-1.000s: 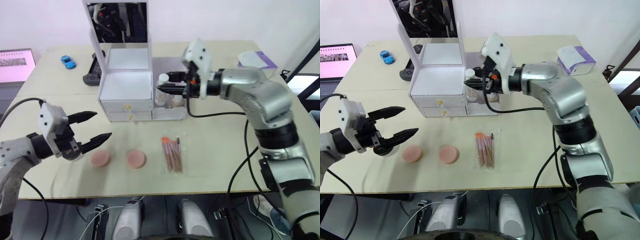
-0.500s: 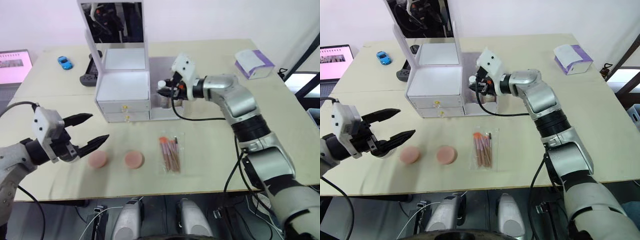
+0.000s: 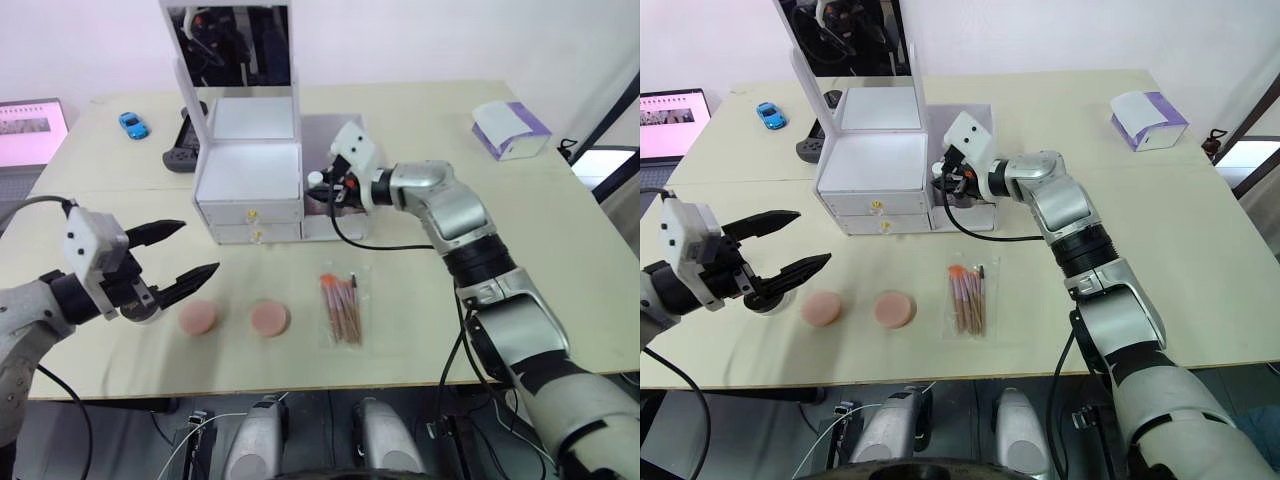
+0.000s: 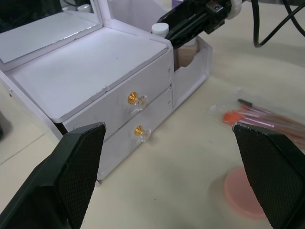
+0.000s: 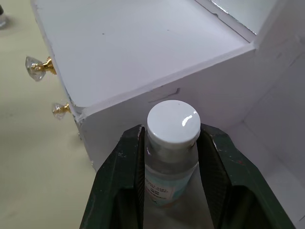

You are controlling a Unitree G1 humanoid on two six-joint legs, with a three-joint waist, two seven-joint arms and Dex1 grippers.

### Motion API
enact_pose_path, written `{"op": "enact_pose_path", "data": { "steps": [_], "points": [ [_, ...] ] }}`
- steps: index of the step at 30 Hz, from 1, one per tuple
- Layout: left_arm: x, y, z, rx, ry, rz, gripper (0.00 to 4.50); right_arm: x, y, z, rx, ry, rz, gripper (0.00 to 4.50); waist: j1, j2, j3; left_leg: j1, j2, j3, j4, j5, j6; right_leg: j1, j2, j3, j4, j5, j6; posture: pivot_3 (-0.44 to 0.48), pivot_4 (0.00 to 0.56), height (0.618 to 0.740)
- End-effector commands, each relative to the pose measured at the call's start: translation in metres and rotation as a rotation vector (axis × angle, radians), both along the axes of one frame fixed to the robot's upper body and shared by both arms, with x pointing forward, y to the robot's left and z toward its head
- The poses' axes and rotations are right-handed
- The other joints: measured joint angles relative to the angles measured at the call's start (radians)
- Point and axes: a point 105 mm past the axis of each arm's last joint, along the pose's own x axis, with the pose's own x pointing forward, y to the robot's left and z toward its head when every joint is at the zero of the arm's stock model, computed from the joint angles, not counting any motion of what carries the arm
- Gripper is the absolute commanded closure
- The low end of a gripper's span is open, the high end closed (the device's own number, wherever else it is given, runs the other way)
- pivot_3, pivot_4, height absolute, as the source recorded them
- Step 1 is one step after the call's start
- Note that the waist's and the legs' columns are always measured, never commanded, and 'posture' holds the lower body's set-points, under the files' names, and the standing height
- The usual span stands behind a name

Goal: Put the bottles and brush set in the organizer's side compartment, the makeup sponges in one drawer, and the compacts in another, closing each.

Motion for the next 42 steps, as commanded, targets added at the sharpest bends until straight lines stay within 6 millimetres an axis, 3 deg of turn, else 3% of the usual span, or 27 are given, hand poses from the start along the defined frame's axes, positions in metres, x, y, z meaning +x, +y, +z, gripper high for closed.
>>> {"op": "enact_pose_path", "data": {
  "steps": [1, 4, 10, 16, 19, 22, 25, 29, 33, 35, 42],
  "points": [
    [-0.001, -0.004, 0.005, 0.016, -0.021, -0.019, 0.0, -0.002, -0.006, 0.002, 0.023, 0.032, -0.007, 1.45, -0.001, 0.0, 0.0, 0.0, 0.0, 0.0, 0.0, 0.0, 0.0, 0.0, 0.0, 0.0, 0.0, 0.0, 0.0, 0.0, 0.15, 0.74],
    [0.0, -0.004, 0.005, 0.015, -0.021, -0.022, 0.0, -0.002, -0.008, 0.005, 0.024, 0.022, -0.009, 0.06, 0.0, 0.0, 0.0, 0.0, 0.0, 0.0, 0.0, 0.0, 0.0, 0.0, 0.0, 0.0, 0.0, 0.0, 0.0, 0.0, 0.15, 0.74],
    [0.002, -0.005, 0.005, 0.015, -0.022, -0.031, 0.0, -0.007, -0.012, 0.034, 0.085, -0.027, 0.013, 0.06, -0.001, 0.0, 0.0, 0.0, 0.0, 0.0, -0.001, 0.0, 0.0, -0.001, 0.0, 0.0, 0.0, 0.0, 0.0, 0.0, 0.15, 0.74],
    [0.006, -0.005, 0.006, 0.0, -0.022, -0.04, 0.0, -0.033, -0.022, 0.083, 0.198, -0.078, 0.12, 0.06, -0.001, 0.0, 0.0, -0.001, 0.0, 0.0, -0.002, 0.0, 0.0, -0.003, 0.0, 0.0, 0.0, 0.0, 0.0, 0.0, 0.15, 0.74],
    [0.008, -0.005, 0.007, -0.003, -0.023, -0.046, 0.0, -0.049, -0.038, 0.108, 0.27, -0.111, 0.166, 0.06, 0.0, 0.0, 0.0, -0.001, 0.0, 0.0, -0.002, 0.0, 0.0, -0.002, 0.0, 0.0, 0.0, 0.0, 0.0, 0.0, 0.15, 0.74],
    [0.011, -0.003, 0.009, -0.017, -0.015, -0.043, 0.0, -0.056, -0.058, 0.118, 0.291, -0.202, 0.155, 0.06, 0.003, 0.0, 0.0, -0.001, 0.0, 0.0, -0.002, 0.0, 0.0, -0.002, 0.0, 0.0, 0.0, 0.0, 0.0, 0.0, 0.15, 0.74],
    [0.012, 0.002, 0.013, -0.028, -0.011, -0.037, 0.0, -0.064, -0.084, 0.106, 0.284, -0.229, 0.126, 0.06, 0.005, 0.0, 0.0, -0.001, 0.0, 0.0, -0.001, 0.0, 0.0, -0.001, 0.0, 0.0, -0.001, 0.0, 0.0, 0.0, 0.15, 0.74],
    [0.016, 0.026, 0.019, -0.022, -0.049, 0.049, 0.0, -0.074, -0.118, 0.083, 0.29, -0.219, 0.09, 0.06, 0.004, 0.0, 0.0, -0.001, 0.0, 0.001, -0.001, 0.0, 0.0, 0.0, 0.0, 0.0, -0.002, 0.0, 0.0, 0.0, 0.15, 0.74],
    [0.012, 0.076, 0.006, -0.007, 0.016, 0.19, 0.0, -0.085, -0.157, 0.044, 0.246, -0.111, 0.009, 0.06, -0.003, 0.0, 0.0, 0.0, 0.0, 0.002, -0.002, 0.0, 0.0, -0.001, 0.0, 0.001, -0.002, 0.0, 0.0, 0.0, 0.15, 0.74],
    [0.002, 0.099, 0.003, 0.045, 0.012, 0.235, 0.0, -0.095, -0.174, 0.029, 0.264, -0.023, -0.013, 0.06, -0.003, 0.0, 0.0, 0.0, 0.001, 0.002, -0.003, 0.0, 0.0, -0.002, 0.0, 0.001, -0.002, 0.0, 0.0, 0.0, 0.15, 0.74],
    [-0.039, 0.182, -0.005, 0.046, 0.037, 0.455, 0.0, -0.112, -0.237, -0.016, 0.186, 0.034, -0.223, 0.06, 0.002, 0.0, 0.0, 0.001, 0.001, 0.004, -0.006, 0.0, 0.0, -0.002, 0.0, 0.002, -0.004, -0.002, -0.004, 0.0, 0.15, 0.74]
  ]
}}
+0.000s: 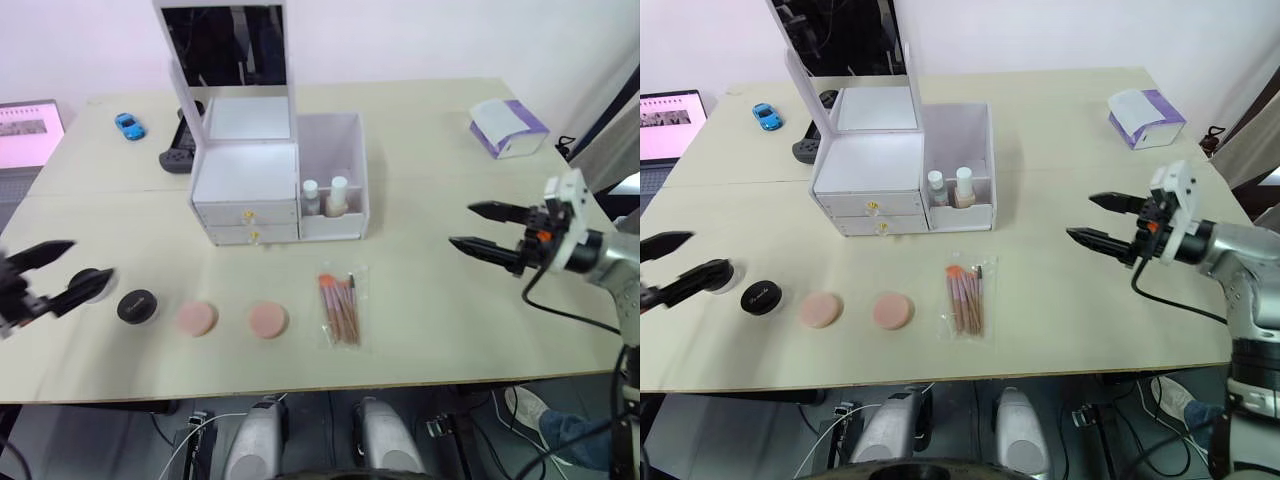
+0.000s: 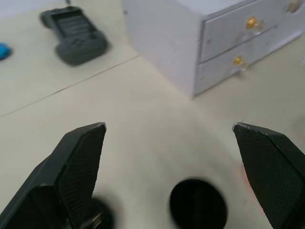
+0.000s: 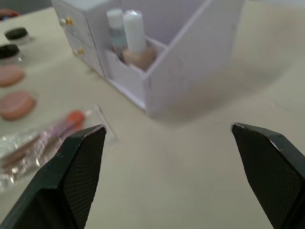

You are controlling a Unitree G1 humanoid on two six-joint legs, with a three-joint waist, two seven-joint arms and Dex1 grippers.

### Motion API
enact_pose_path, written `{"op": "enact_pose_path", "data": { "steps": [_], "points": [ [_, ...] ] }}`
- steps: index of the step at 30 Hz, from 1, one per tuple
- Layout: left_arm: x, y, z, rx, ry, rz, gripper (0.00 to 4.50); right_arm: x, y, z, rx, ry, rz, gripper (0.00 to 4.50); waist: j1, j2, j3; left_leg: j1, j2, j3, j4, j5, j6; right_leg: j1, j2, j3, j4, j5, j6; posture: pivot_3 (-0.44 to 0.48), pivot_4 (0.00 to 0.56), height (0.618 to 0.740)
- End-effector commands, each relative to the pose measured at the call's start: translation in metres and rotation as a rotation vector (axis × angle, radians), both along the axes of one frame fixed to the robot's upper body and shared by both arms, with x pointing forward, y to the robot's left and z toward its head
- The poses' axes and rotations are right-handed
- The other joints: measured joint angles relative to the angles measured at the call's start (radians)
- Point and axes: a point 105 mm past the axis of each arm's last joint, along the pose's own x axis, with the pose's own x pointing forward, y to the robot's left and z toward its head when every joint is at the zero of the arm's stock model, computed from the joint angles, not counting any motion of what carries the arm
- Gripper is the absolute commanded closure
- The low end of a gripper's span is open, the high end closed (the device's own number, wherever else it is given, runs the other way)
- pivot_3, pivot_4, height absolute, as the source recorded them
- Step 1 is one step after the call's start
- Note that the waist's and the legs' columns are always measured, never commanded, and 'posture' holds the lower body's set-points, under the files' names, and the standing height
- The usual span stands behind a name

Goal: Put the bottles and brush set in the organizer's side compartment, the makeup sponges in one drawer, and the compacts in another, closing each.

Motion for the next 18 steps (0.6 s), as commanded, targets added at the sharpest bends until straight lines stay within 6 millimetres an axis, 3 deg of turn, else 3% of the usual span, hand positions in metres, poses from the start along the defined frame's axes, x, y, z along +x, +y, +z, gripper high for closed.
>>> {"op": "enact_pose_path", "data": {
  "steps": [1, 6, 10, 15, 18],
  "points": [
    [-0.02, 0.038, 0.01, 0.047, -0.045, 0.117, 0.0, -0.01, -0.025, -0.003, -0.041, -0.029, -0.062, 0.06, 0.0, 0.0, 0.0, 0.0, 0.0, 0.0, 0.0, 0.0, 0.0, 0.0, 0.0, 0.0, 0.0, 0.0, 0.0, 0.0, 0.15, 0.74],
    [-0.033, 0.057, 0.006, 0.053, -0.019, 0.165, 0.0, -0.015, -0.048, -0.015, -0.03, -0.007, -0.135, 0.06, 0.001, 0.0, 0.0, 0.0, 0.0, 0.001, 0.0, 0.0, 0.0, 0.001, -0.002, 0.001, -0.002, 0.0, 0.0, 0.0, 0.15, 0.74],
    [-0.029, 0.057, 0.006, 0.053, -0.026, 0.156, 0.0, -0.016, -0.041, -0.026, -0.049, 0.006, -0.105, 0.06, 0.001, -0.001, -0.001, 0.0, 0.002, 0.001, 0.0, 0.0, -0.001, 0.001, -0.001, 0.001, -0.002, 0.0, 0.0, 0.0, 0.15, 0.74],
    [-0.013, 0.032, 0.014, 0.026, -0.045, 0.059, 0.0, -0.006, -0.024, -0.011, -0.039, -0.04, -0.072, 0.06, 0.0, -0.001, -0.001, 0.0, 0.002, 0.001, 0.0, 0.0, -0.001, 0.001, -0.002, 0.001, -0.001, 0.0, 0.0, 0.0, 0.15, 0.74],
    [-0.002, -0.018, 0.012, 0.047, 0.045, -0.14, 0.0, -0.001, 0.0, 0.008, -0.048, -0.057, -0.001, 0.06, -0.002, -0.001, -0.001, 0.0, 0.003, 0.001, 0.0, 0.0, -0.001, 0.001, -0.002, 0.001, -0.001, 0.001, 0.001, 0.0, 0.15, 0.74]
  ]
}}
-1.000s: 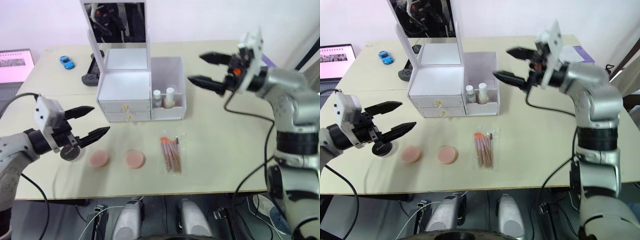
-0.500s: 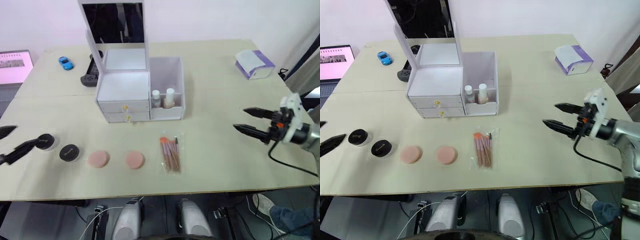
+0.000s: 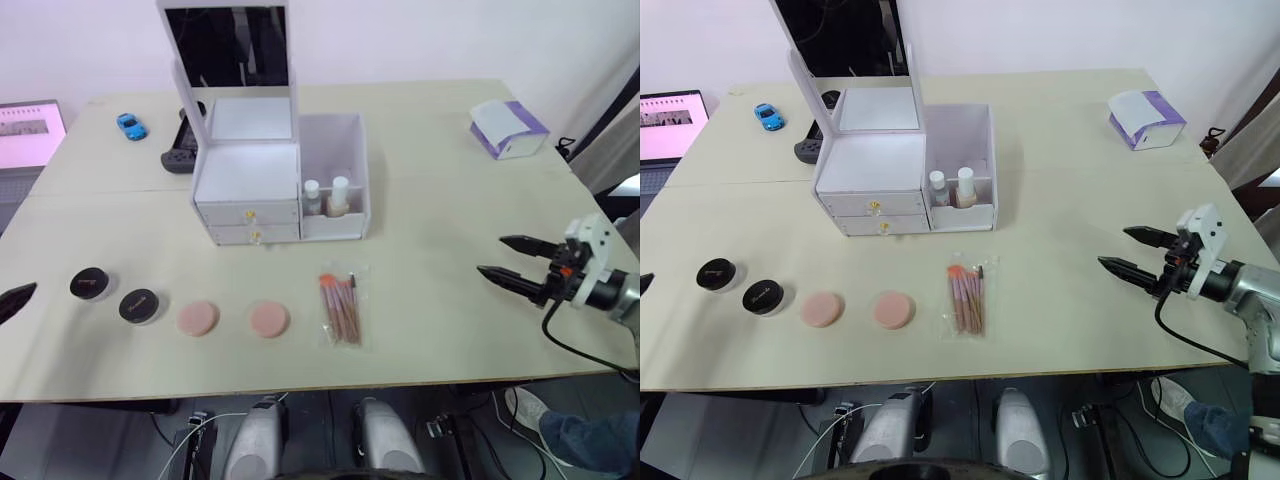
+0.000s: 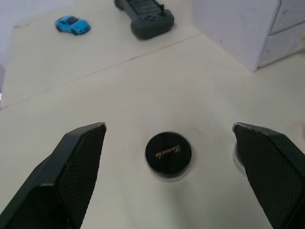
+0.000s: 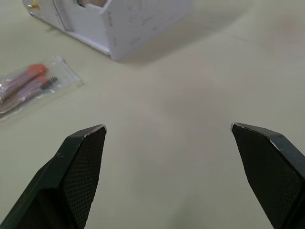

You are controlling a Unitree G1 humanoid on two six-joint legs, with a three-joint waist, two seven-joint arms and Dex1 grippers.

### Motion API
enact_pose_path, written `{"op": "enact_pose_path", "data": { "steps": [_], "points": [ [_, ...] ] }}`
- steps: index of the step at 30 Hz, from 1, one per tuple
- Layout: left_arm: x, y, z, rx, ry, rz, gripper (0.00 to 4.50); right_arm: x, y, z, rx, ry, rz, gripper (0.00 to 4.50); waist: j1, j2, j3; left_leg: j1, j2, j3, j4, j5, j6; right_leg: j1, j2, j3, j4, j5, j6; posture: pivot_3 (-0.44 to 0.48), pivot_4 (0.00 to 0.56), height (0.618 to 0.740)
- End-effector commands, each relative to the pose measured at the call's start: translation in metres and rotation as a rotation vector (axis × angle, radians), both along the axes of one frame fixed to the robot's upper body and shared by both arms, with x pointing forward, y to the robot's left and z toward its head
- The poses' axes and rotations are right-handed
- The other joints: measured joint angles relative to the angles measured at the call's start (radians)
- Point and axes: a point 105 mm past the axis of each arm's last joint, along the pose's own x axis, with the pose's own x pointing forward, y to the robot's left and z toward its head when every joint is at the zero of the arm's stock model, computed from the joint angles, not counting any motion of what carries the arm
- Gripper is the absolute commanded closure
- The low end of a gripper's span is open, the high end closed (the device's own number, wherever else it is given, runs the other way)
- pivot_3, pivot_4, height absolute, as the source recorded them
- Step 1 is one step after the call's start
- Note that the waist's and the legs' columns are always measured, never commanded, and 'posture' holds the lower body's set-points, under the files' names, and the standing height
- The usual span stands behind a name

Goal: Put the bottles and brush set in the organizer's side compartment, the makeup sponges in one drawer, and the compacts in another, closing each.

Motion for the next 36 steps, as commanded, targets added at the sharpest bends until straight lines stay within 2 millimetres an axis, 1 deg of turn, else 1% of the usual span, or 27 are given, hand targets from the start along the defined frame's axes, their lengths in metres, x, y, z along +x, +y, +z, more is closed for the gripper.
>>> {"op": "enact_pose_path", "data": {
  "steps": [1, 3, 6, 8, 10, 11, 13, 15, 17, 18, 20, 22, 26, 27, 28, 30, 33, 34, 36],
  "points": [
    [0.009, -0.057, 0.005, 0.042, 0.08, -0.232, 0.0, 0.005, 0.027, 0.034, -0.026, -0.068, 0.084, 0.06, -0.001, 0.0, 0.0, 0.0, 0.0, 0.0, 0.0, 0.0, 0.0, 0.0, 0.0, 0.0, 0.0, 0.0, 0.001, 0.0, 0.15, 0.74],
    [0.015, -0.088, 0.012, -0.028, 0.138, -0.32, 0.0, 0.0, 0.049, 0.04, -0.015, -0.034, 0.148, 0.06, 0.0, 0.0, 0.0, 0.0, 0.001, 0.0, 0.0, 0.0, 0.0, 0.0, 0.0, 0.0, 0.0, 0.001, 0.001, 0.0, 0.15, 0.74],
    [0.029, -0.124, 0.017, -0.071, 0.216, -0.348, 0.0, -0.008, 0.081, 0.048, -0.012, -0.018, 0.214, 0.06, 0.008, 0.0, 0.0, 0.0, 0.001, -0.002, 0.0, 0.0, 0.0, 0.0, 0.001, -0.001, 0.001, 0.001, 0.002, 0.0, 0.15, 0.74],
    [0.036, -0.145, 0.021, -0.051, 0.253, -0.339, 0.0, -0.011, 0.095, 0.047, -0.066, -0.019, 0.239, 0.06, 0.007, 0.0, 0.0, -0.001, 0.001, -0.003, 0.0, 0.0, 0.0, 0.0, 0.001, -0.001, 0.001, 0.001, 0.003, 0.0, 0.15, 0.74],
    [0.038, -0.167, 0.025, -0.045, 0.272, -0.37, 0.0, -0.02, 0.11, 0.049, -0.066, 0.0, 0.316, 0.06, 0.004, 0.0, 0.0, -0.001, 0.0, -0.003, 0.0, 0.0, 0.0, 0.0, 0.001, -0.001, 0.001, 0.002, 0.003, 0.0, 0.15, 0.74],
    [0.039, -0.176, 0.026, -0.06, 0.295, -0.4, 0.0, -0.023, 0.116, 0.049, -0.059, 0.019, 0.346, 0.06, 0.003, -0.001, 0.0, -0.001, -0.002, -0.002, 0.0, 0.0, 0.0, 0.0, 0.001, -0.001, 0.001, 0.002, 0.004, 0.0, 0.15, 0.74],
    [0.043, -0.193, 0.032, -0.12, 0.283, -0.449, 0.0, -0.029, 0.125, 0.051, -0.051, 0.048, 0.398, 0.06, 0.001, -0.001, 0.0, -0.001, -0.002, -0.002, 0.0, 0.0, 0.0, 0.0, 0.001, -0.001, 0.001, 0.002, 0.004, 0.0, 0.15, 0.74],
    [0.044, -0.205, 0.032, -0.133, 0.296, -0.482, 0.0, -0.03, 0.129, 0.053, -0.066, 0.034, 0.41, 0.06, -0.001, -0.001, 0.0, -0.001, -0.002, -0.002, 0.001, 0.0, 0.0, 0.0, 0.002, -0.001, 0.002, 0.002, 0.005, 0.0, 0.15, 0.74],
    [0.04, -0.218, 0.03, -0.164, 0.331, -0.533, 0.0, -0.028, 0.132, 0.054, -0.084, 0.006, 0.4, 0.06, 0.0, -0.001, 0.0, -0.001, -0.002, -0.002, 0.001, 0.0, 0.0, 0.0, 0.003, -0.001, 0.002, 0.003, 0.005, 0.0, 0.15, 0.74],
    [0.037, -0.23, 0.028, -0.181, 0.343, -0.582, 0.0, -0.027, 0.135, 0.055, -0.088, -0.005, 0.403, 0.06, 0.0, -0.001, 0.0, -0.001, -0.002, -0.002, 0.001, 0.0, 0.0, 0.0, 0.003, -0.001, 0.002, 0.002, 0.005, 0.0, 0.15, 0.74],
    [0.034, -0.248, 0.025, -0.199, 0.362, -0.649, 0.56, -0.028, 0.139, 0.057, -0.088, -0.015, 0.412, 0.0, 0.003, -0.001, 0.0, -0.001, -0.003, -0.002, 0.002, 0.0, 0.0, 0.0, 0.003, -0.001, 0.003, 0.002, 0.005, 0.0, 0.15, 0.74],
    [0.037, -0.254, 0.025, -0.228, 0.36, -0.656, 1.34, -0.028, 0.141, 0.057, -0.09, -0.021, 0.407, 0.0, 0.005, -0.001, 0.0, -0.001, -0.003, -0.002, 0.004, 0.0, 0.0, 0.0, 0.003, -0.001, 0.003, 0.003, 0.005, 0.0, 0.15, 0.74],
    [0.036, -0.264, 0.019, -0.262, 0.4, -0.672, 3.57, -0.032, 0.142, 0.048, -0.107, 0.009, 0.402, 0.0, 0.005, -0.001, 0.0, -0.001, -0.003, -0.003, 0.007, 0.0, 0.0, 0.002, 0.003, -0.001, 0.003, 0.003, 0.006, 0.0, 0.15, 0.74],
    [0.036, -0.265, 0.016, -0.27, 0.417, -0.661, 4.07, -0.033, 0.142, 0.045, -0.116, 0.02, 0.4, 0.0, 0.005, -0.001, 0.0, -0.001, -0.003, -0.003, 0.007, 0.0, 0.0, 0.003, 0.003, -0.001, 0.003, 0.003, 0.006, 0.0, 0.15, 0.74],
    [0.036, -0.266, 0.01, -0.28, 0.452, -0.649, 4.47, -0.034, 0.142, 0.042, -0.12, 0.034, 0.397, 0.0, 0.005, -0.001, 0.0, -0.001, -0.003, -0.003, 0.007, 0.0, 0.0, 0.003, 0.003, -0.001, 0.003, 0.003, 0.006, 0.0, 0.15, 0.74],
    [0.031, -0.272, -0.003, -0.303, 0.53, -0.658, 4.47, -0.034, 0.143, 0.036, -0.128, 0.063, 0.393, 0.0, 0.005, -0.001, 0.0, -0.001, -0.003, -0.003, 0.007, 0.0, 0.0, 0.003, 0.003, -0.001, 0.003, 0.003, 0.006, 0.0, 0.15, 0.74],
    [0.026, -0.287, -0.01, -0.376, 0.587, -0.685, 4.47, -0.029, 0.143, 0.027, -0.161, 0.092, 0.365, 0.0, 0.005, -0.001, 0.0, -0.001, -0.003, -0.004, 0.008, 0.0, 0.0, 0.003, 0.003, -0.001, 0.003, 0.003, 0.006, 0.0, 0.15, 0.74],
    [0.025, -0.291, -0.015, -0.4, 0.619, -0.684, 4.47, -0.03, 0.144, 0.023, -0.167, 0.125, 0.368, 0.0, 0.005, -0.001, 0.0, -0.001, -0.003, -0.004, 0.009, 0.0, 0.0, 0.003, 0.003, -0.001, 0.003, 0.003, 0.006, 0.0, 0.15, 0.74],
    [0.024, -0.296, -0.031, -0.419, 0.711, -0.642, 4.47, -0.032, 0.144, 0.013, -0.137, 0.237, 0.357, 0.0, 0.006, -0.001, 0.0, -0.001, -0.003, -0.005, 0.009, 0.0, 0.0, 0.004, 0.002, -0.001, 0.003, 0.003, 0.006, 0.0, 0.15, 0.74]
  ]
}}
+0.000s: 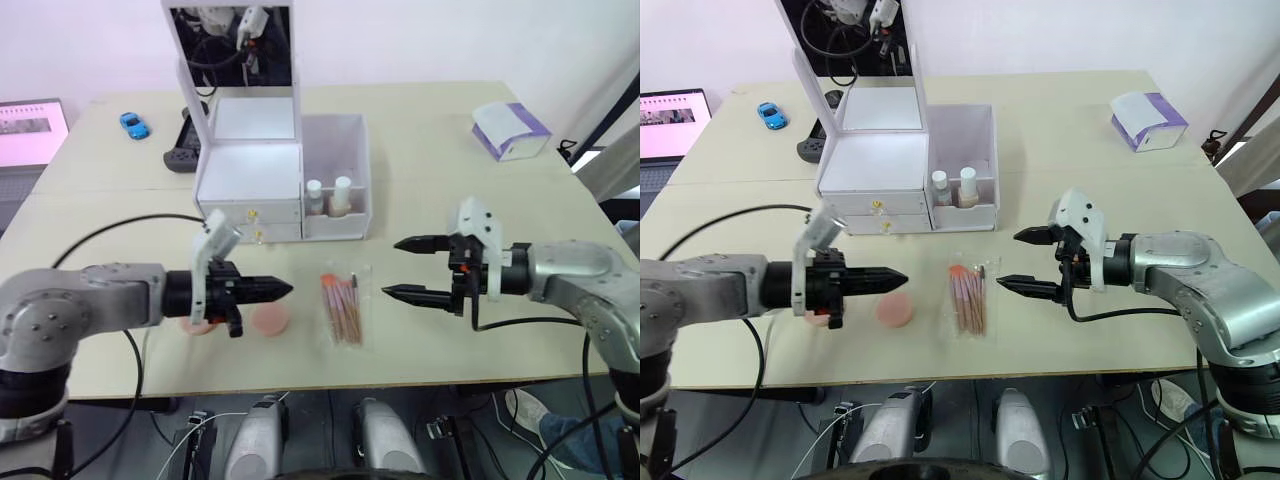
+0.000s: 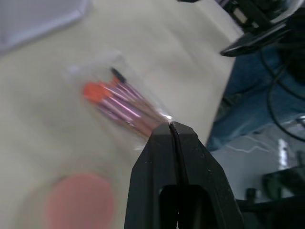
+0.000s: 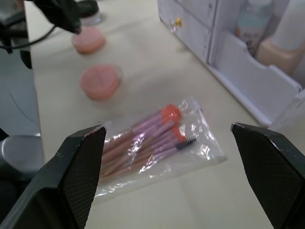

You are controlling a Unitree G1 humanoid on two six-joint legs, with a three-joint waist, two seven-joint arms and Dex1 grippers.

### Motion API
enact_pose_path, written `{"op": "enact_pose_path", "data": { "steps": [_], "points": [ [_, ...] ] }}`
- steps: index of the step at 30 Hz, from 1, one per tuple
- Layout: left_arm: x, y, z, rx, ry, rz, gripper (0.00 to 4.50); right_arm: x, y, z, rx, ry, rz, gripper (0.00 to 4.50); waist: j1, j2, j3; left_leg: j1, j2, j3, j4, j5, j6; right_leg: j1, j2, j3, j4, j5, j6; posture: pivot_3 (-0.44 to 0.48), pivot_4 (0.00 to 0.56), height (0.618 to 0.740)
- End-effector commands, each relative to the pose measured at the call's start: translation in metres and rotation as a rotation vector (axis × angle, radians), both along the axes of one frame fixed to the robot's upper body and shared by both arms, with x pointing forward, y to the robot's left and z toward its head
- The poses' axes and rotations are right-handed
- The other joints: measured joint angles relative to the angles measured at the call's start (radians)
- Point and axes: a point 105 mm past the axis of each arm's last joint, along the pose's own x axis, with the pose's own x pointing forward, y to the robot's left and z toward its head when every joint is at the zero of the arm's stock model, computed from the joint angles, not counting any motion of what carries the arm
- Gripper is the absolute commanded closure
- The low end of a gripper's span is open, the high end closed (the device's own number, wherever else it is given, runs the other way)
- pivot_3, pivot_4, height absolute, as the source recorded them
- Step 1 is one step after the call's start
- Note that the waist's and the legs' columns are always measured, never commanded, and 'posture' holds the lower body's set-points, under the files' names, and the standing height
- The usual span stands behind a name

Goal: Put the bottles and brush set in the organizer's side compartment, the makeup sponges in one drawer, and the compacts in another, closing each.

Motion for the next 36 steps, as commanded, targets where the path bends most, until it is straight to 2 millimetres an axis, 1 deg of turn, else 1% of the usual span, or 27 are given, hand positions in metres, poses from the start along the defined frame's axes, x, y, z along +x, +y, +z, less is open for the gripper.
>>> {"op": "enact_pose_path", "data": {
  "steps": [1, 3, 4, 8, 10, 12, 14, 16, 18, 20, 22, 25, 27, 30, 34, 36],
  "points": [
    [-0.001, -0.009, -0.019, 0.031, 0.112, 0.026, 4.47, -0.001, -0.002, -0.007, 0.014, 0.134, -0.064, 0.0, 0.0, 0.0, 0.0, 0.0, 0.0, 0.0, 0.0, 0.0, 0.0, 0.0, 0.0, 0.0, 0.0, 0.0, 0.0, 0.0, 0.15, 0.74],
    [0.003, -0.015, -0.029, 0.066, 0.155, 0.042, 4.47, 0.007, -0.005, -0.011, 0.117, 0.229, -0.191, 0.0, 0.001, -0.002, -0.001, 0.0, 0.0, -0.001, 0.001, 0.0, 0.0, 0.001, 0.0, 0.0, 0.0, 0.0, 0.0, 0.0, 0.15, 0.74],
    [0.006, -0.018, -0.032, 0.072, 0.165, 0.058, 4.47, 0.006, -0.009, -0.015, 0.132, 0.294, -0.243, 0.0, 0.001, -0.002, -0.001, 0.0, 0.0, -0.002, 0.001, 0.0, 0.0, 0.001, 0.001, 0.0, 0.0, 0.0, 0.0, 0.0, 0.15, 0.74],
    [0.015, -0.023, -0.033, 0.068, 0.192, 0.099, 4.47, -0.008, -0.016, -0.028, 0.139, 0.559, -0.283, 0.0, 0.004, -0.002, -0.001, 0.0, -0.002, -0.002, 0.002, 0.0, 0.0, 0.001, -0.001, 0.0, 0.0, 0.0, 0.0, 0.0, 0.15, 0.74],
    [0.016, -0.024, -0.034, 0.07, 0.206, 0.11, 4.47, -0.007, -0.018, -0.028, 0.134, 0.589, -0.307, 0.0, 0.003, -0.002, -0.001, 0.0, -0.002, -0.001, 0.002, 0.0, 0.0, 0.002, -0.001, 0.0, 0.0, 0.0, 0.0, 0.0, 0.15, 0.74],
    [0.015, -0.024, -0.035, 0.071, 0.21, 0.111, 4.47, -0.004, -0.018, -0.026, 0.136, 0.576, -0.318, 0.0, 0.001, -0.002, -0.001, 0.0, -0.002, -0.001, 0.002, 0.0, 0.0, 0.001, -0.001, 0.0, 0.0, 0.0, 0.0, 0.0, 0.15, 0.74],
    [0.016, -0.025, -0.037, 0.072, 0.214, 0.123, 4.47, -0.003, -0.022, -0.028, 0.146, 0.612, -0.335, 0.0, 0.0, -0.002, -0.001, 0.0, -0.002, -0.001, 0.002, 0.0, 0.0, 0.001, 0.0, 0.0, 0.0, 0.0, 0.0, 0.0, 0.15, 0.74],
    [0.017, -0.025, -0.04, 0.073, 0.229, 0.139, 4.47, -0.006, -0.023, -0.035, 0.131, 0.676, -0.338, 0.0, 0.001, -0.002, -0.001, 0.0, -0.002, -0.001, 0.002, 0.0, 0.0, 0.001, 0.0, 0.0, 0.0, 0.0, 0.0, 0.0, 0.15, 0.74],
    [0.02, -0.024, -0.049, 0.096, 0.253, 0.165, 4.47, -0.007, -0.023, -0.043, 0.132, 0.758, -0.344, 0.0, 0.002, -0.002, -0.001, 0.0, -0.002, -0.001, 0.002, 0.0, 0.0, 0.001, 0.0, 0.0, 0.0, 0.0, 0.0, 0.0, 0.15, 0.74],
    [0.023, -0.024, -0.059, 0.13, 0.263, 0.193, 4.47, -0.003, -0.02, -0.043, 0.177, 0.81, -0.345, 0.0, 0.001, -0.002, -0.001, 0.0, -0.002, -0.001, 0.002, 0.0, 0.0, 0.003, 0.0, 0.0, -0.001, 0.0, -0.001, 0.0, 0.15, 0.74],
    [0.026, -0.028, -0.062, 0.14, 0.268, 0.202, 4.47, 0.002, -0.016, -0.042, 0.215, 0.854, -0.343, 0.0, 0.001, -0.002, -0.001, 0.0, -0.002, -0.001, 0.003, 0.0, 0.0, 0.003, 0.0, 0.0, -0.002, 0.0, -0.001, 0.0, 0.15, 0.74],
    [0.025, -0.034, -0.067, 0.141, 0.281, 0.193, 4.47, 0.005, -0.011, -0.049, 0.215, 0.895, -0.364, 0.0, 0.0, -0.002, -0.001, 0.0, -0.002, -0.001, 0.003, 0.0, 0.0, 0.003, 0.0, 0.0, -0.002, 0.0, 0.0, 0.0, 0.15, 0.74],
    [0.026, -0.037, -0.068, 0.143, 0.282, 0.19, 4.47, 0.007, -0.008, -0.056, 0.208, 0.921, -0.387, 0.0, 0.0, -0.002, -0.001, 0.0, -0.002, -0.001, 0.002, 0.0, 0.001, 0.003, 0.001, 0.0, -0.002, 0.0, 0.0, 0.0, 0.15, 0.74],
    [0.029, -0.036, -0.073, 0.166, 0.277, 0.206, 4.47, 0.009, -0.002, -0.067, 0.204, 0.962, -0.412, 0.0, -0.002, -0.003, -0.002, 0.0, -0.002, -0.001, 0.003, 0.0, 0.001, 0.003, 0.001, 0.0, -0.002, 0.0, 0.0, 0.0, 0.15, 0.74],
    [0.028, -0.038, -0.076, 0.175, 0.282, 0.202, 4.47, 0.009, 0.011, -0.08, 0.205, 1.002, -0.425, 0.0, -0.006, -0.005, -0.003, 0.001, -0.001, -0.001, 0.003, 0.0, 0.001, 0.004, 0.002, 0.0, -0.002, 0.0, 0.0, 0.0, 0.15, 0.74],
    [0.028, -0.039, -0.077, 0.181, 0.281, 0.202, 4.47, 0.01, 0.018, -0.09, 0.191, 1.016, -0.45, 0.0, -0.008, -0.007, -0.006, 0.001, -0.001, -0.002, 0.002, -0.001, 0.001, 0.004, 0.003, 0.0, -0.002, 0.0, 0.0, 0.0, 0.15, 0.74]
  ]
}}
